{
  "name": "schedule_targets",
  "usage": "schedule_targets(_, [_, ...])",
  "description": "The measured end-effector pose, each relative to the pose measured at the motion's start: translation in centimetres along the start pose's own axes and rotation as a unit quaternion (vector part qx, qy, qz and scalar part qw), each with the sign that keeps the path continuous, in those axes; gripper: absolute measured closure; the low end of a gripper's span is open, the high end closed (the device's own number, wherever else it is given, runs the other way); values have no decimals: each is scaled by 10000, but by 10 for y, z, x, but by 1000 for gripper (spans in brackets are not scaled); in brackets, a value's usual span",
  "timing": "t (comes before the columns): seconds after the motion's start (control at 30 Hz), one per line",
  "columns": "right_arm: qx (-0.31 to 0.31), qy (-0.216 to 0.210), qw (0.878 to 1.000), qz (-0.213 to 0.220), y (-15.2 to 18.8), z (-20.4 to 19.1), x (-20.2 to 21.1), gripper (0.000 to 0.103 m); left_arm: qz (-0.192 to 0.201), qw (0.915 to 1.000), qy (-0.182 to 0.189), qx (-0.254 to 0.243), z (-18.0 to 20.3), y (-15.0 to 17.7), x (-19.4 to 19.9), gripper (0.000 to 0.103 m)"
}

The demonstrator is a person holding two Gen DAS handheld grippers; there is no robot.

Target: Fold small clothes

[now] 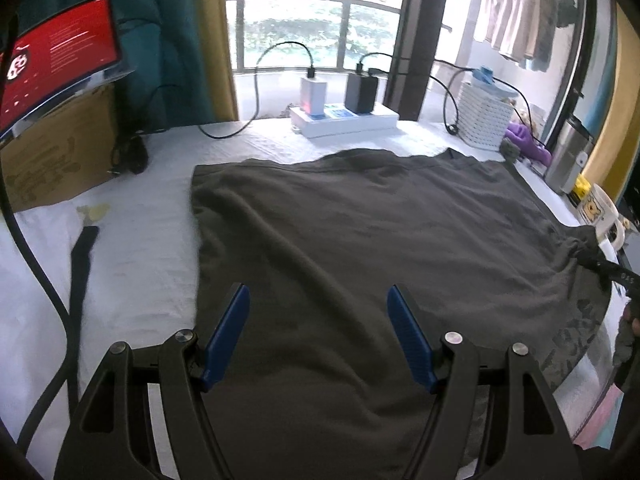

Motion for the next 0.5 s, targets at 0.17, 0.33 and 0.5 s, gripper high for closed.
schedule_targets(0.17, [314,70,9994,157,-28,-17,8,92,146,9997,46,188,-12,-6,8,31])
schedule_targets(0.33, [662,30,9974,289,-55,-46,12,93,211,9992,104,317,-27,-8,12,31])
schedule_targets(0.5, [1062,-110,9938,313,-75,-86,8,93,246,9984,153,476,-45,-7,15,31])
Point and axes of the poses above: each gripper's, at about its wrist camera, not at the fingertips, and x roughly against the way its jaws point, z to its right, y to its underside, the point moved 10 cm from there along -x, roughly the way its jaws point, and after that the axes turned 15 degrees about x, right-handed, at the moved point
